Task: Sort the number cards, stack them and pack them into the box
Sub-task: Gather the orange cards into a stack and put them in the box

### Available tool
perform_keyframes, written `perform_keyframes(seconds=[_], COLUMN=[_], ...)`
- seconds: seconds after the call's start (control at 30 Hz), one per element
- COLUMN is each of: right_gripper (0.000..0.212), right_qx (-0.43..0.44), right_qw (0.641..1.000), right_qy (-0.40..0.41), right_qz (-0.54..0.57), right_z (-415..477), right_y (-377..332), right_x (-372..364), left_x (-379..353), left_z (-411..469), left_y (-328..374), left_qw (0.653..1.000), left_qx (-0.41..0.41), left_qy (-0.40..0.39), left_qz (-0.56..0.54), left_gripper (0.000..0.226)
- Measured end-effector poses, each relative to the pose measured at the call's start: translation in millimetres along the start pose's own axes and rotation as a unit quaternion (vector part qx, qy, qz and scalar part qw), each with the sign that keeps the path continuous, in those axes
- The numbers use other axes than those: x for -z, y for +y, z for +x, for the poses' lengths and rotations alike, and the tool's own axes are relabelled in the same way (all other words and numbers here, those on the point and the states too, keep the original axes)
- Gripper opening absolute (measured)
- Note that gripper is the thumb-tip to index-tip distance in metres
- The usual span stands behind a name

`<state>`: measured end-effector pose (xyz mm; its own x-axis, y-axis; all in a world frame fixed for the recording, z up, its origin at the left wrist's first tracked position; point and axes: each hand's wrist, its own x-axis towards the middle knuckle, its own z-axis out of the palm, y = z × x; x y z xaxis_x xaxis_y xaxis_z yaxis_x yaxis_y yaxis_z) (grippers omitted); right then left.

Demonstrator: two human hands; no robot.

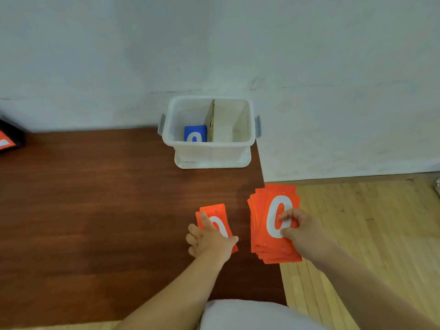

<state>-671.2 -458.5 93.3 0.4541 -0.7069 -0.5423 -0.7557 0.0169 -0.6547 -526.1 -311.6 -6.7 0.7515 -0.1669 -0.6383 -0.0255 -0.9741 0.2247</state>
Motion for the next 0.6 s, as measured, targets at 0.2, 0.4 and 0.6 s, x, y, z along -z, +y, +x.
perform_keyframes(seconds=[0.2, 0.4, 0.6], right_gripper=[0.029, 0.029, 0.027], right_qx=[0.011, 0.006, -0.007], right_qw=[0.999, 0.998, 0.992], right_qy=[-0.032, -0.061, -0.076], right_qz=[0.004, 0.023, 0.1], right_z=[14, 21, 21], right_y=[12, 13, 6], right_x=[19, 21, 20], left_x=[-20, -18, 10], left_z=[-13, -18, -28], left_y=[11, 0, 0], left_qw=[0.999, 0.994, 0.964], left_qx=[0.011, -0.053, -0.113], left_qy=[0.04, 0.017, -0.012], left_qz=[-0.015, -0.091, -0.24], left_gripper=[0.129, 0.108, 0.056])
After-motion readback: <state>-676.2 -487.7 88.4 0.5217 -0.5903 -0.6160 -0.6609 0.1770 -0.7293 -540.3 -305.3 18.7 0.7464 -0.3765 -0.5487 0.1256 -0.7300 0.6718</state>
